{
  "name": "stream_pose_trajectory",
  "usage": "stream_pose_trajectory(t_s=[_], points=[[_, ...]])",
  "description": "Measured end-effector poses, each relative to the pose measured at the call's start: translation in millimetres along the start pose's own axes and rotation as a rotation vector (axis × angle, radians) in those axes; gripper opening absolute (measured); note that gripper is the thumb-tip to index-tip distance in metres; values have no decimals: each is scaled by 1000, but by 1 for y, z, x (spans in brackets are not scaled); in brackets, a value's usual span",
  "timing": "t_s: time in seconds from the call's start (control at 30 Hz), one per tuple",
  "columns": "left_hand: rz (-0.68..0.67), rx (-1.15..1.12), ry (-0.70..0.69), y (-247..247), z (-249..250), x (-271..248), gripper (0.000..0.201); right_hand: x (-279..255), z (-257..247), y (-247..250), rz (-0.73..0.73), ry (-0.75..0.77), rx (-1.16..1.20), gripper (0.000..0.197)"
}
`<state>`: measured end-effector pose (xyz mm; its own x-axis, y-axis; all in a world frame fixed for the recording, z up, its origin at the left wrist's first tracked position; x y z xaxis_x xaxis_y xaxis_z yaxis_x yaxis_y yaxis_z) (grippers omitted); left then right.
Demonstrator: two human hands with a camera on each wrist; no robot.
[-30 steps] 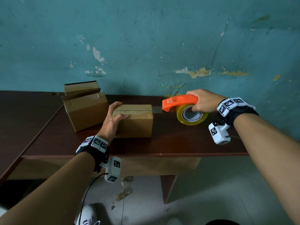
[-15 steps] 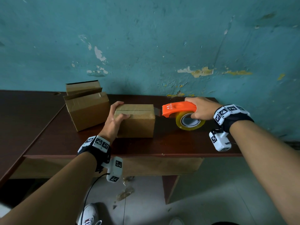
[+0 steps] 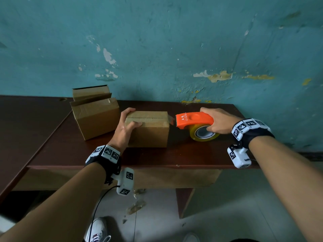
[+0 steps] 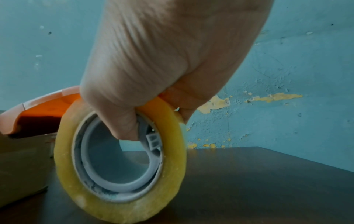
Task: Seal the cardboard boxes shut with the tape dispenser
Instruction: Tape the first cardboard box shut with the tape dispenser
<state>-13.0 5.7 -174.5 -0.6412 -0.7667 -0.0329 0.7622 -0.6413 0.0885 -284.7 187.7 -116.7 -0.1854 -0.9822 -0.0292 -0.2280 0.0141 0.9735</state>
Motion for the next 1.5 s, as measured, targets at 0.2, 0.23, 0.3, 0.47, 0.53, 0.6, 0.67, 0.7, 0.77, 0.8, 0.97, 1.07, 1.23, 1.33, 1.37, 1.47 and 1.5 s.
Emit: stream_pose_trajectory(t_s=[0.2,0.23,0.3,0.47,0.53,0.6,0.67,0.7,0.77,0.8,0.97,1.07,1.23,1.33,1.37,1.47,1.5], points=[[0,3,15,-1,0,-1,82,2,-3,0,2,5,-40,35],[-5,5,23,-1,-1,-1,85,4,-5,0,-5,6,-58,35],[-10,2,30,-1,-2,-1,86,8,-10,-2,-26,13,-90,33],[1,-3,9,-2,1,-2,75,17,-20,-5,-54,18,-128,35],[2,-2,9,-2,1,-2,74,20,-22,-7,-51,21,-134,34],[3,1,10,-1,1,-2,74,23,-24,-9,-54,23,-132,33],[9,-2,4,-1,1,-2,74,26,-24,-11,-52,31,-126,33],[11,-4,4,-1,1,-2,74,28,-24,-11,-54,36,-124,33],[13,-8,9,-1,0,-1,73,31,-24,-11,-62,44,-118,31],[14,-7,11,-1,-1,0,73,33,-24,-10,-66,45,-115,31],[28,-5,-13,0,1,1,75,43,-27,-8,-107,51,-127,31],[31,18,-16,0,0,2,72,45,-27,-9,-152,35,-151,28],[-30,51,-53,-7,5,-1,49,45,-26,-9,-189,18,-174,24],[13,24,-25,-1,3,0,64,42,-33,-10,-214,45,-203,25],[15,29,-22,0,2,0,68,42,-36,-10,-227,55,-223,27],[16,17,-9,1,0,1,75,39,-40,-10,-233,45,-248,25],[16,17,-7,1,0,1,76,38,-38,-9,-221,28,-247,24]])
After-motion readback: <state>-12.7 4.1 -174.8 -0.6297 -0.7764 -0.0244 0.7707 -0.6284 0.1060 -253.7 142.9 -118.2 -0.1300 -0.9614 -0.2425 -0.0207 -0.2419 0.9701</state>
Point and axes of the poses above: each hand's wrist, its own x-axis towards the middle knuckle, its own y-axis out of the back of the hand, z = x × y, the point moved 9 cm from there along x, towards the middle knuckle, and after that the axes turned 9 degrees about y, right-handed, at the moved point
